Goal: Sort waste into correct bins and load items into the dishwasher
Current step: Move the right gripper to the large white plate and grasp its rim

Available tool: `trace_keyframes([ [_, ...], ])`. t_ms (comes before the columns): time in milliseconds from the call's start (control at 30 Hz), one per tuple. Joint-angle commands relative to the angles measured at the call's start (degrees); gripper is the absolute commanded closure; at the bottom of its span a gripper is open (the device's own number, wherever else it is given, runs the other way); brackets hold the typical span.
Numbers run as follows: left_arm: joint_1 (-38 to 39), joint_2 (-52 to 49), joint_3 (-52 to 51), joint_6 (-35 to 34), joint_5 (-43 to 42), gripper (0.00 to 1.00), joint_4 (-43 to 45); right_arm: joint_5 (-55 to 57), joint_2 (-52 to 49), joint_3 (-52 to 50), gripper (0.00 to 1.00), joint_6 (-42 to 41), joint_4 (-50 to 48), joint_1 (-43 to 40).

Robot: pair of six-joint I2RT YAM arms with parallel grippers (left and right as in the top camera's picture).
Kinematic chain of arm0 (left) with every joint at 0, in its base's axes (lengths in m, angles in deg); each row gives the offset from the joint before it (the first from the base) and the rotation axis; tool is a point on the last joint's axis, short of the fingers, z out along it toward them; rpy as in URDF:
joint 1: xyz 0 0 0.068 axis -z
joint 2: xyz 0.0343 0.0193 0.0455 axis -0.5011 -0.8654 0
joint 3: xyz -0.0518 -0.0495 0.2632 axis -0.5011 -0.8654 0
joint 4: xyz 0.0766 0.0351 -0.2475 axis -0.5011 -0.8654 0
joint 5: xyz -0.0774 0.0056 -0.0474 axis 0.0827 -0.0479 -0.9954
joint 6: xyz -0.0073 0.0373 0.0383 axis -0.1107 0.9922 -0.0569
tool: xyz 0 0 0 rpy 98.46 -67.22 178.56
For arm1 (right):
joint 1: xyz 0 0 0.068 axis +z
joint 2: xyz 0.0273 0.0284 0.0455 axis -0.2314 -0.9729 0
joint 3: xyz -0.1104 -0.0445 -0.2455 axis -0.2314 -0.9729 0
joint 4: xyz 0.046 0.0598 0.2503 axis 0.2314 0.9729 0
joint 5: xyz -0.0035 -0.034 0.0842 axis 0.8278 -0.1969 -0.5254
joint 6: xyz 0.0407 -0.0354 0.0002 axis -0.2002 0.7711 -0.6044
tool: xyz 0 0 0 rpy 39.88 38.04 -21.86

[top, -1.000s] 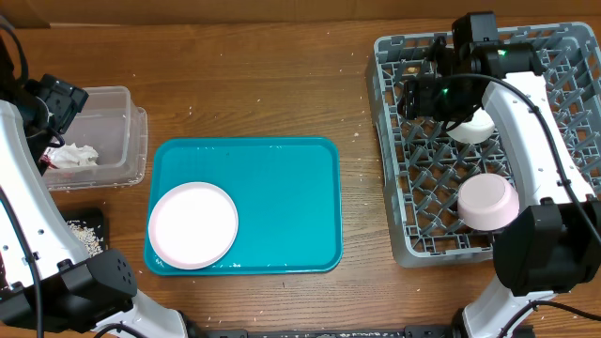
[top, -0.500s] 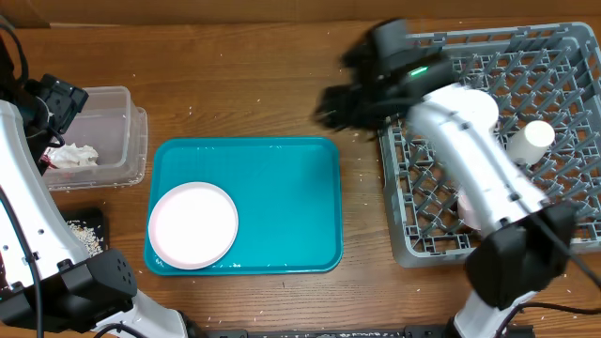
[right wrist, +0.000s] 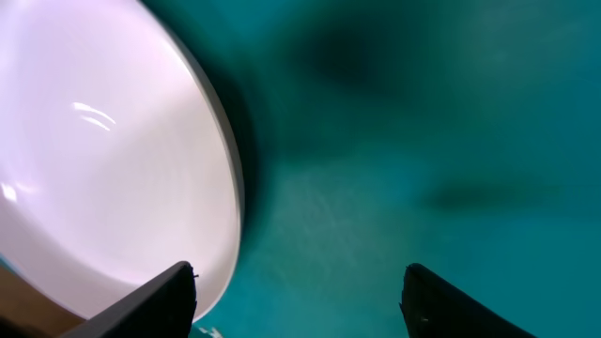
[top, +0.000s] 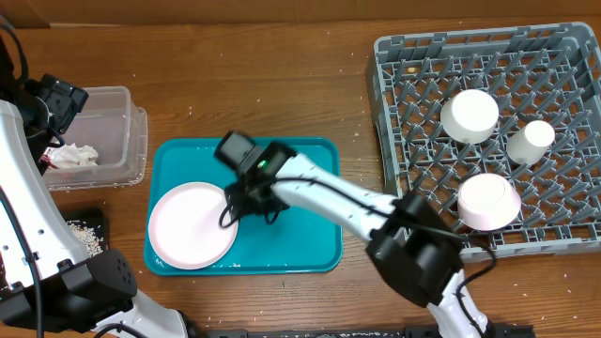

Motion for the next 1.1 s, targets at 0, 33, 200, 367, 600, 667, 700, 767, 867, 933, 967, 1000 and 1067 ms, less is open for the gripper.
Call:
trace_keyframes([
  [0, 0.50, -0.28, 0.04, -0.37, 0.74, 0.00, -0.09, 1.79, -0.02, 0.13, 0.30, -2.03, -0.35, 1.75],
  [33, 0.50, -0.28, 0.04, -0.37, 0.74, 0.00, -0.11, 1.79, -0.39, 0.13, 0.30, -2.58, -0.22, 2.19],
  [200, 0.50, -0.28, 0.04, -0.37, 0.74, 0.00, -0.11, 1.36, -3.61, 0.13, 0.34, -4.26, 0.13, 4.44],
  [367, 0.50, -0.28, 0.04, -0.37, 0.74, 0.00, -0.11, 1.79, -3.93, 0.15, 0.37, -4.31, -0.52, 5.22],
  [600, 0.52, -0.28, 0.04, -0.37, 0.74, 0.00, -0.11, 10.91, -3.93, 0.15, 0.48, -8.83, 3.54, 4.68],
  [667, 0.52, -0.28, 0.04, -0.37, 0.74, 0.00, -0.11, 13.35, -3.93, 0.15, 0.55, -10.14, 6.08, 3.72],
  [700, 0.55, -0.28, 0.04, -0.35, 0.74, 0.00, -0.11, 13.73, -3.93, 0.15, 0.60, -10.32, 7.15, 3.04],
  [767, 0.52, -0.28, 0.04, -0.37, 0.74, 0.00, -0.11, 13.77, -3.93, 0.15, 0.68, -10.45, 9.18, 1.25],
  [867, 0.55, -0.28, 0.04, -0.37, 0.74, 0.00, -0.11, 13.57, -3.93, 0.15, 0.85, -10.38, 12.11, -2.10],
  [933, 0.55, -0.28, 0.04, -0.37, 0.72, 0.00, -0.11, 13.05, -3.93, 0.15, 0.95, -9.97, 13.31, -4.15],
  [967, 0.55, -0.28, 0.04, -0.37, 0.74, 0.00, -0.11, 12.41, -3.91, 0.15, 0.96, -9.29, 13.75, -5.01],
  [1000, 0.55, -0.28, 0.02, -0.37, 0.74, 0.00, -0.11, 11.13, -3.91, 0.20, 0.96, -8.17, 14.08, -5.97],
  [1067, 0.55, -0.28, 0.04, -0.37, 0.74, 0.00, -0.11, 8.74, -3.78, 0.46, 0.96, -6.75, 14.64, -7.67],
])
